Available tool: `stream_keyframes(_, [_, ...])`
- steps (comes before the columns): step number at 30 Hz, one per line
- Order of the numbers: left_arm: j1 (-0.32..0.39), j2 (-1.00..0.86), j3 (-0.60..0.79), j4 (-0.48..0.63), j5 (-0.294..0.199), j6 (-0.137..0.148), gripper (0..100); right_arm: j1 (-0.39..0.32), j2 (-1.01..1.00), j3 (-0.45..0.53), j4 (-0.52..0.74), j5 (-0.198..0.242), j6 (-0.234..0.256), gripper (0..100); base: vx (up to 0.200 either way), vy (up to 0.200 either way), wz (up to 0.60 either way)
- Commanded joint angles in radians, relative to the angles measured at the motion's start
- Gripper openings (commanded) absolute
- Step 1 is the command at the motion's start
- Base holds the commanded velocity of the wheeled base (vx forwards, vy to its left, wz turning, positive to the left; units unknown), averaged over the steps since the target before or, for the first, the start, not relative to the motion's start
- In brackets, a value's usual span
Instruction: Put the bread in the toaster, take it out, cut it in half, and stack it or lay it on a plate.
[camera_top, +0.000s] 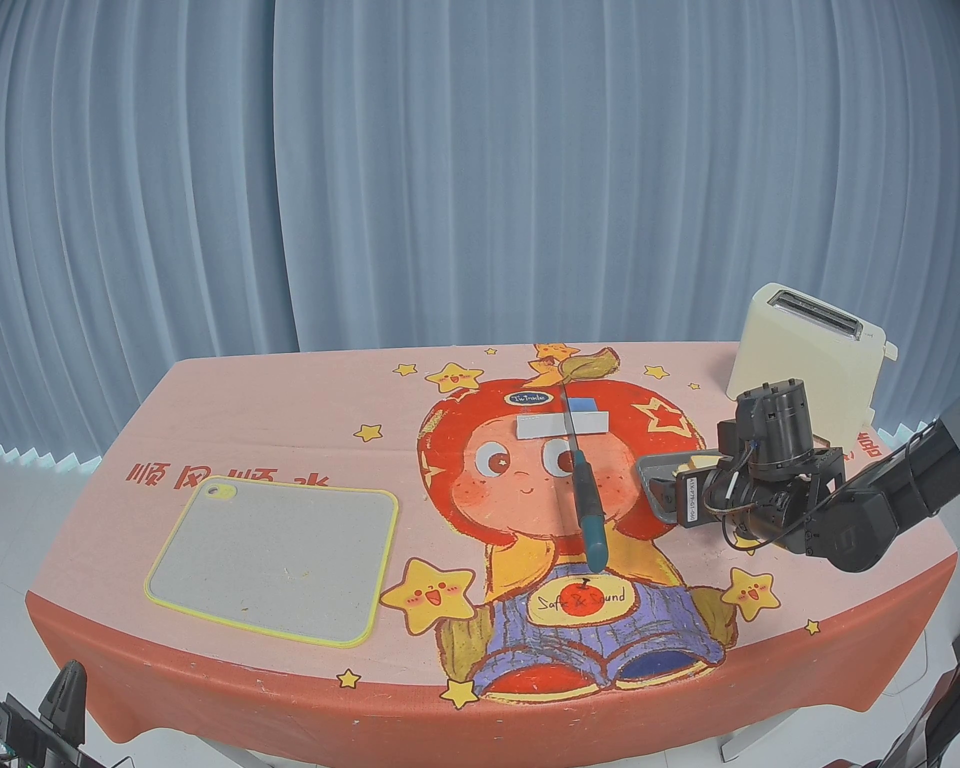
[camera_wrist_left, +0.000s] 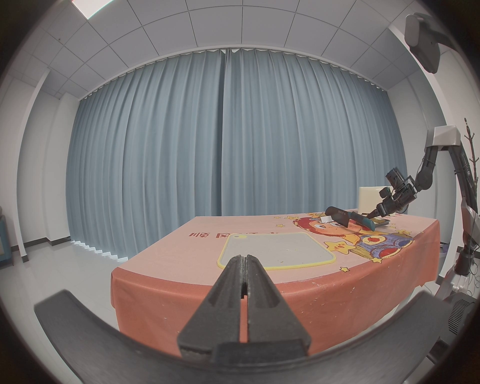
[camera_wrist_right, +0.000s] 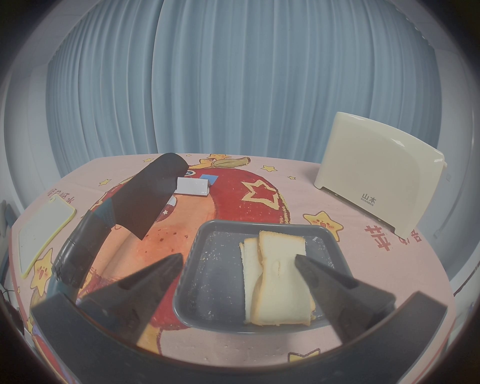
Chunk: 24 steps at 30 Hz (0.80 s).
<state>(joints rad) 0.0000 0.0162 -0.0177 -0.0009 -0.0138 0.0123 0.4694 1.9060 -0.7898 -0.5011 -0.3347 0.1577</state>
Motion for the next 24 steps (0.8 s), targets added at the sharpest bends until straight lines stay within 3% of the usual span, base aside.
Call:
stream_keyframes(1, [0.000,-0.016,0.018,-0.001,0.000,0.000,0,0.000,-0.011,0.001,-0.001,0.002,0.000,100,0.000,0.000,0.00])
stream_keyframes(14, [0.000,-0.016,0.018,-0.001,0.000,0.000,0,-0.009,-0.081,0.007,-0.001,0.000,0.003,100,0.000,0.000,0.00])
stream_keyframes(24, [0.000,-0.016,0.018,0.001,0.000,0.000,0,-0.089,-0.186,0.034,-0.002,-0.004,0.000,100,0.000,0.000,0.00])
